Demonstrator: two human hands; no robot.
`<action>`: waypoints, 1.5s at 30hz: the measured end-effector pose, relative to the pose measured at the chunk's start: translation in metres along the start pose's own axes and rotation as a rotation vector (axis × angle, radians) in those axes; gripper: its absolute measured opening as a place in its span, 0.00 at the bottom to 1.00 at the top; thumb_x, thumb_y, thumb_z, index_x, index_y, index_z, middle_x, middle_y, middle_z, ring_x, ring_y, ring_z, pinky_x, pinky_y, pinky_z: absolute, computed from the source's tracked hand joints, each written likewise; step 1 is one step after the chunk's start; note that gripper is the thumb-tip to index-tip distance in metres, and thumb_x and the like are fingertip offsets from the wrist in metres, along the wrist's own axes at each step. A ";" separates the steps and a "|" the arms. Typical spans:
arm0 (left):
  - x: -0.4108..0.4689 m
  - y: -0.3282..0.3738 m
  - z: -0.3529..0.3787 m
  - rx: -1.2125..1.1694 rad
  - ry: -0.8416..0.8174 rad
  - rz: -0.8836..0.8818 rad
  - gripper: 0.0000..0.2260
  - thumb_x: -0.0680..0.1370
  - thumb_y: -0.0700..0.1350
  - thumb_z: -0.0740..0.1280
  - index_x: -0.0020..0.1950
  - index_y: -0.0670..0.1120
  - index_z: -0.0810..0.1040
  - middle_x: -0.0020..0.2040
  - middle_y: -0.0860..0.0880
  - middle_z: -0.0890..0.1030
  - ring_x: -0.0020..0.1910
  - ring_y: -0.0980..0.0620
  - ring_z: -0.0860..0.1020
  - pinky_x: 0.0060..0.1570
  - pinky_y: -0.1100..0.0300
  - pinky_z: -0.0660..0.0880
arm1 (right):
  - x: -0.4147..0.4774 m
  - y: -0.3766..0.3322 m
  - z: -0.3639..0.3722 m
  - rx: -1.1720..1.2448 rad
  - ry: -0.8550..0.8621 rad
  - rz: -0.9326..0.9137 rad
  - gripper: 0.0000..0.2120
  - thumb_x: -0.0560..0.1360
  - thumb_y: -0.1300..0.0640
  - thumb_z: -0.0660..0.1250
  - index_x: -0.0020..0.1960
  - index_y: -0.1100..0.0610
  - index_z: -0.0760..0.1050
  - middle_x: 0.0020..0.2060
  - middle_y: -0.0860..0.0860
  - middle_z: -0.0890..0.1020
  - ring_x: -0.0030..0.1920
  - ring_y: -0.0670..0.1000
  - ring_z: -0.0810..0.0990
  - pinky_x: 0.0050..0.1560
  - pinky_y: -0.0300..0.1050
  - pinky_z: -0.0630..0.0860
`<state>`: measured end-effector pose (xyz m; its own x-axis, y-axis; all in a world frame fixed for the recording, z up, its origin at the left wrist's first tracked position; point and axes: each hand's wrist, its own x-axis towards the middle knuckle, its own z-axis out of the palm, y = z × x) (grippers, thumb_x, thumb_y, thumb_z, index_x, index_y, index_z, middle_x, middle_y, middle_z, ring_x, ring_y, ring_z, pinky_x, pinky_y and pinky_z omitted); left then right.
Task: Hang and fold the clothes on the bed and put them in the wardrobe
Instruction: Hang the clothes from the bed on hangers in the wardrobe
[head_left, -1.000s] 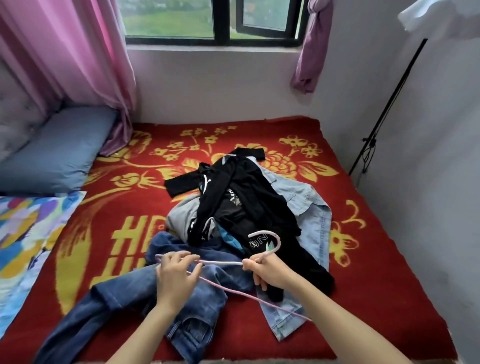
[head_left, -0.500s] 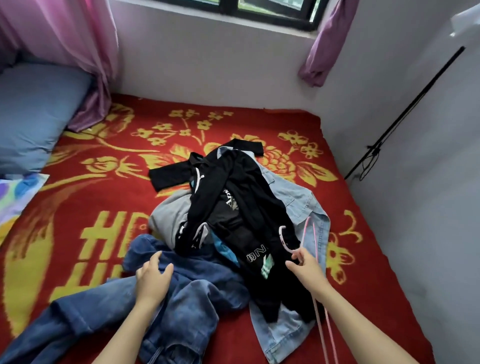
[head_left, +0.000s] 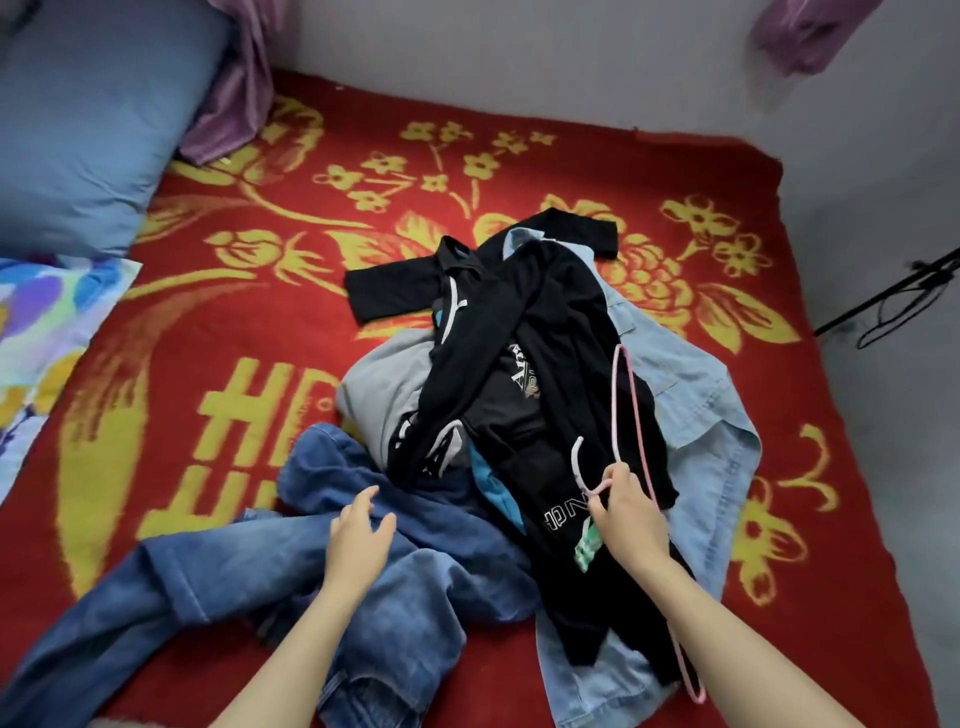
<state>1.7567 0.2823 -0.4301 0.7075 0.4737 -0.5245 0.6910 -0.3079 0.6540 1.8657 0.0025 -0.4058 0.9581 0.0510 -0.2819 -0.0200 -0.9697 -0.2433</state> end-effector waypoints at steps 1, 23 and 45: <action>0.002 0.002 0.002 0.002 -0.008 0.004 0.21 0.78 0.41 0.64 0.70 0.43 0.67 0.60 0.42 0.74 0.63 0.43 0.68 0.64 0.51 0.65 | 0.012 0.000 0.002 -0.028 -0.008 -0.009 0.11 0.77 0.54 0.62 0.56 0.58 0.67 0.53 0.52 0.76 0.42 0.59 0.80 0.34 0.47 0.68; 0.082 0.055 0.053 0.098 -0.004 0.020 0.20 0.77 0.42 0.64 0.69 0.47 0.68 0.53 0.48 0.75 0.60 0.46 0.71 0.62 0.52 0.67 | 0.154 0.008 0.082 0.107 -0.149 0.285 0.16 0.75 0.62 0.66 0.59 0.57 0.65 0.59 0.55 0.72 0.52 0.59 0.78 0.58 0.55 0.65; -0.020 0.052 0.102 0.162 -0.235 0.021 0.19 0.78 0.45 0.61 0.69 0.48 0.67 0.55 0.49 0.75 0.59 0.50 0.71 0.59 0.58 0.68 | -0.006 0.054 0.031 0.401 -0.104 0.475 0.13 0.73 0.59 0.56 0.32 0.50 0.60 0.24 0.47 0.72 0.42 0.56 0.72 0.38 0.44 0.56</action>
<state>1.7930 0.1727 -0.4412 0.7239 0.2670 -0.6362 0.6770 -0.4528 0.5803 1.8498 -0.0429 -0.4464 0.7861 -0.3205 -0.5285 -0.5612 -0.7284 -0.3930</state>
